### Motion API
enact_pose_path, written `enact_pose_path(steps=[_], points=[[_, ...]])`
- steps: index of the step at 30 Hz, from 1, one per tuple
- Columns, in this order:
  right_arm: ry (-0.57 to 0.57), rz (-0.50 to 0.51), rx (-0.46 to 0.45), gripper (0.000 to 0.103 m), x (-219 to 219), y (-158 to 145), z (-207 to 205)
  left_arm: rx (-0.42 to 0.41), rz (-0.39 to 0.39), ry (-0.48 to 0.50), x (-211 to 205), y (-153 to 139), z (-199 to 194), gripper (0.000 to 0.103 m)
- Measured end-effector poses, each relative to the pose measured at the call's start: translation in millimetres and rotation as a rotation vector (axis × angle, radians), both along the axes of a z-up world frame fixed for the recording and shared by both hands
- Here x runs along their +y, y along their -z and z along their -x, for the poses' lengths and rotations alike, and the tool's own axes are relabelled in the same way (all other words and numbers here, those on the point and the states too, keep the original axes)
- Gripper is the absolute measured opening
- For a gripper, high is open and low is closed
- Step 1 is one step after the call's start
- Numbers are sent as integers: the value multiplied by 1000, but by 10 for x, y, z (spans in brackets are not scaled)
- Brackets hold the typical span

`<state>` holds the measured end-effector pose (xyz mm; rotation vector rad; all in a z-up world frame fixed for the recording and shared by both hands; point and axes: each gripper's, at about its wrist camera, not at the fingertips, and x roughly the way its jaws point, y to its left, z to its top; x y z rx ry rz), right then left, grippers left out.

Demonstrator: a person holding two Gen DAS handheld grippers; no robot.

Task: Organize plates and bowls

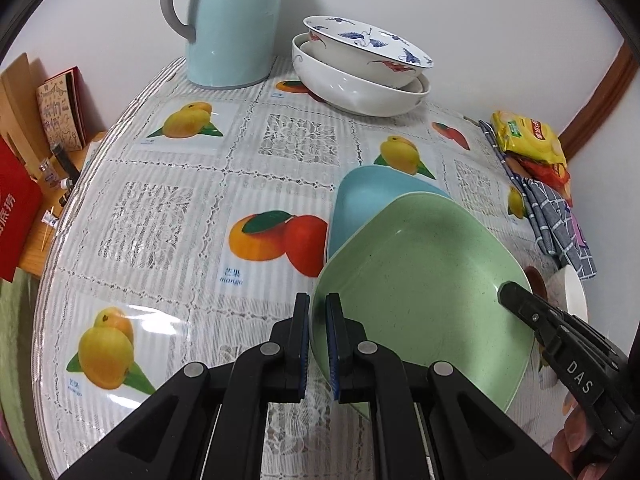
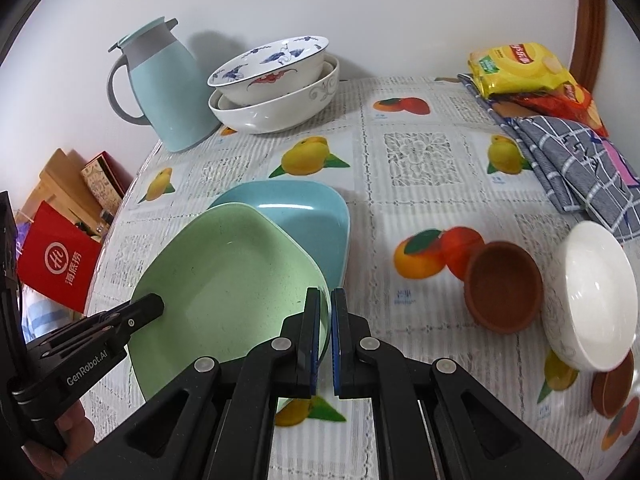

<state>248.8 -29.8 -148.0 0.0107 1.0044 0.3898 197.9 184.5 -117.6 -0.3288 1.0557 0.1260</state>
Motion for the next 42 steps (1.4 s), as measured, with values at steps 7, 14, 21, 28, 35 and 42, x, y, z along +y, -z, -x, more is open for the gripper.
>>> enact_pose_path(steps=[7, 14, 21, 28, 35, 42], points=[[-21, 23, -9, 5, 66, 19, -239, 12, -19, -6, -14, 31, -199, 8], [-45, 38, -9, 6, 113, 66, -473, 27, -19, -26, -32, 105, -351, 9], [-73, 70, -16, 7, 188, 154, -592, 21, -61, -24, -69, 137, -389, 9], [-93, 71, -9, 9, 211, 204, -704, 22, -50, -1, -84, 140, -405, 11], [-124, 109, -11, 16, 351, 243, -823, 6, -64, 26, -116, 106, -372, 14], [-127, 99, -53, 39, 361, 173, -832, 3, -41, 44, -108, 107, -358, 16]])
